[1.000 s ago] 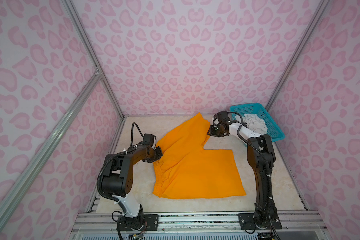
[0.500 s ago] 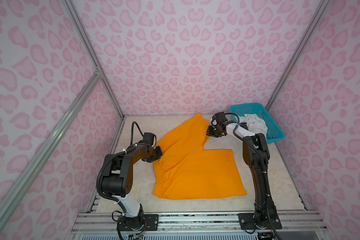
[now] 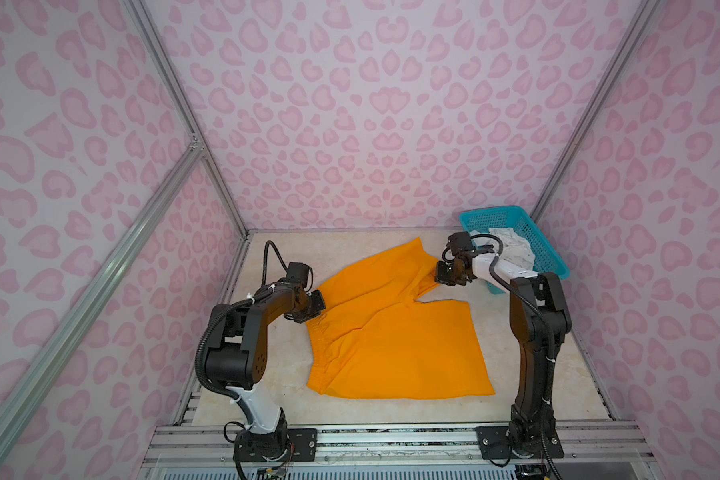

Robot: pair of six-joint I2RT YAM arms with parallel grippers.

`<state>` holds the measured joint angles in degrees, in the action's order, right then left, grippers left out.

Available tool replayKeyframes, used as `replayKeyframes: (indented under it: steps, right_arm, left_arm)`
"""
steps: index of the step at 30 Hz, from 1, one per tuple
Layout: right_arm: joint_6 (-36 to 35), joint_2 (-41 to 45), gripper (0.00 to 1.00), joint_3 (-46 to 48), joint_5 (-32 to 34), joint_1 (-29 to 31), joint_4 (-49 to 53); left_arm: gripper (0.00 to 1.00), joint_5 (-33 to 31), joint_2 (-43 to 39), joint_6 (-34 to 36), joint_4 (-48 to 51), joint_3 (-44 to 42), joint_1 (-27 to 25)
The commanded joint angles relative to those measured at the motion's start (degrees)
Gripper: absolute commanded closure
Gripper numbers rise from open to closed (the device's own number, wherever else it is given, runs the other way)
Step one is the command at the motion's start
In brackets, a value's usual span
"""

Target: Fold and stack the mixed laundry pile

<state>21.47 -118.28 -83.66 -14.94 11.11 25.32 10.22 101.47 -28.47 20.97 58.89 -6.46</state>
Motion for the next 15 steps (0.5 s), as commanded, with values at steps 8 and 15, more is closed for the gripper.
replayKeyframes:
  steps: [8, 15]
  right_arm:
    - [-5.0, 6.5, 0.81, 9.4, -4.5, -1.8, 1.4]
    - [-8.7, 8.9, 0.56, 2.8, -6.5, -3.4, 5.1]
  left_arm:
    - [0.97, 3.0, 5.4, 5.5, 4.7, 7.8, 0.3]
    - [0.97, 3.4, 6.9, 6.8, 6.3, 10.2, 0.4]
